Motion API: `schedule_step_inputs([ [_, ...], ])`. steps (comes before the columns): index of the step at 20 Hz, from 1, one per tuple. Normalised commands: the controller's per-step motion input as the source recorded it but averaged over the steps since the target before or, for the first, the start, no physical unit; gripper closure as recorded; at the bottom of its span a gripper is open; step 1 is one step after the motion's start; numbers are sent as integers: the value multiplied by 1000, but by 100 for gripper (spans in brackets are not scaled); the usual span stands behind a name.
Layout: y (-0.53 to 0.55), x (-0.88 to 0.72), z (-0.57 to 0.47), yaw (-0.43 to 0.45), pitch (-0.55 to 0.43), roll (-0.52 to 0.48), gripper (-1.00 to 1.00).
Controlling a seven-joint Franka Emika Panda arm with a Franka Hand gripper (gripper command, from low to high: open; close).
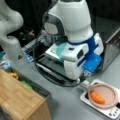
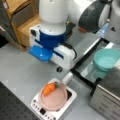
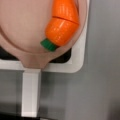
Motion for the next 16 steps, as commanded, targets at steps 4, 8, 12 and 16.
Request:
schedule_step_inputs([
  [4, -15, 361, 105, 17, 269, -148, -100],
  [8, 1, 334, 139, 19, 255, -160, -100],
  [12, 30, 341, 109, 1, 251, -178, -100],
  [16, 49, 348, 89, -4, 226, -174, -100],
])
